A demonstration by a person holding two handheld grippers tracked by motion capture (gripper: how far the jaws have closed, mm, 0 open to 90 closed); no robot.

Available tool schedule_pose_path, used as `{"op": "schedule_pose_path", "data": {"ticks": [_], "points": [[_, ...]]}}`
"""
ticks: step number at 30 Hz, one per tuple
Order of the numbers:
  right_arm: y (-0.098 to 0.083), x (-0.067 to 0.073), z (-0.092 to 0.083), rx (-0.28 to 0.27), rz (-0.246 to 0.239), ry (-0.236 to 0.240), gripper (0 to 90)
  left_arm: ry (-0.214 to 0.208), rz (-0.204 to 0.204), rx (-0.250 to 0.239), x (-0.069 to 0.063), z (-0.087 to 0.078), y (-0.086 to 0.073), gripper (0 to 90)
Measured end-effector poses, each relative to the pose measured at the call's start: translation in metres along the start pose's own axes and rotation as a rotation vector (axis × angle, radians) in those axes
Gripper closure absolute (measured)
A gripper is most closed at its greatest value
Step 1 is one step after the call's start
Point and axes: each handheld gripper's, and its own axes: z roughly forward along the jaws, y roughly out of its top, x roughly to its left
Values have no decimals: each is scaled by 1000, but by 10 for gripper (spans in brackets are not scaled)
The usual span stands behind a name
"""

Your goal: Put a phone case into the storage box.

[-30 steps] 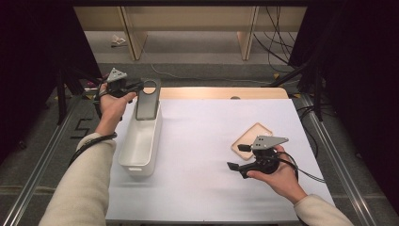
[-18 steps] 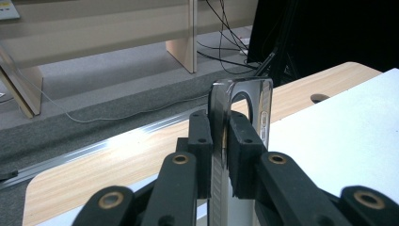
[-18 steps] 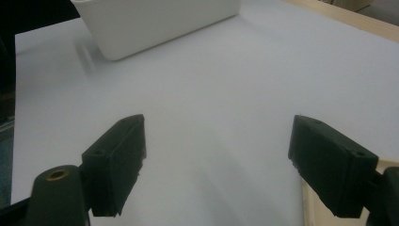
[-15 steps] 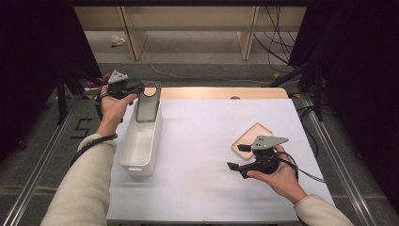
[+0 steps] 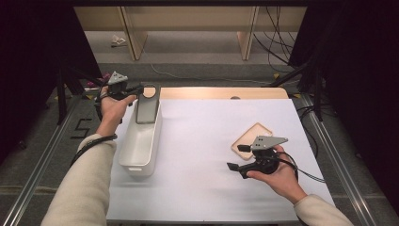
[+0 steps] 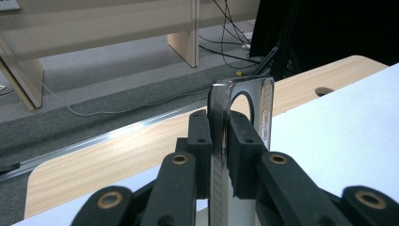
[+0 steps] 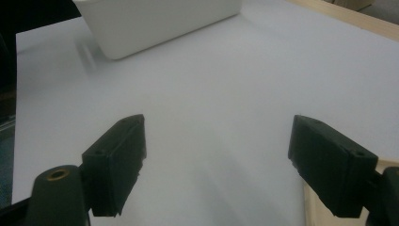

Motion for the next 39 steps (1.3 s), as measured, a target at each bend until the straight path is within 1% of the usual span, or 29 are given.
{"op": "schedule_pose_path", "data": {"ticks": [8, 12, 20, 28, 35, 39], "points": [[0, 0, 0, 1, 1, 2, 206, 12, 4, 27, 2, 1, -1, 792], [0, 0, 1, 1, -2, 3, 207, 27, 23, 56, 2, 2, -1, 782], [0, 0, 1, 5, -1, 6, 208, 38, 18, 68, 3, 4, -2, 770], [0, 0, 1, 5, -2, 7, 209, 57, 12, 85, 3, 6, -3, 754], [0, 0, 1, 4, -1, 9, 211, 78, 27, 112, 4, 7, -3, 745], [-1, 0, 1, 6, 0, 11, 211, 93, 28, 120, 3, 8, -3, 737]]}}
